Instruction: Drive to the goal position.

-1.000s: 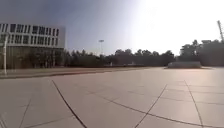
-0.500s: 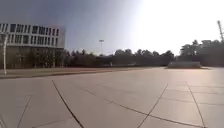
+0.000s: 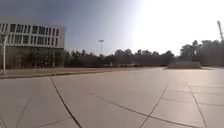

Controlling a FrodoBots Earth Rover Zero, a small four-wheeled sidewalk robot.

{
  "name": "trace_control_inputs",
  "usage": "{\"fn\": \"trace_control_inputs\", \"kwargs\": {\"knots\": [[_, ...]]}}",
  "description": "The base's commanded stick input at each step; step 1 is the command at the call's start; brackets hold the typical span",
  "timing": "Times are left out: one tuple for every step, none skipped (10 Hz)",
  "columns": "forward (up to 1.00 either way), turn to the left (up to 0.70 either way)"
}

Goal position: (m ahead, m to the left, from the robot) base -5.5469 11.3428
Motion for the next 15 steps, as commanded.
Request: {"fn": "trace_control_inputs", "kwargs": {"knots": [[0.06,-0.05],[0.06,-0.05],[0.06,-0.05],[0.06,-0.05],[0.06,-0.05],[0.06,-0.05],[0.07,-0.06],[0.07,-0.05],[0.07,-0.06],[0.06,-0.05],[0.07,-0.05],[0.07,-0.05],[0.07,-0.05],[0.07,-0.06],[0.07,-0.05]]}}
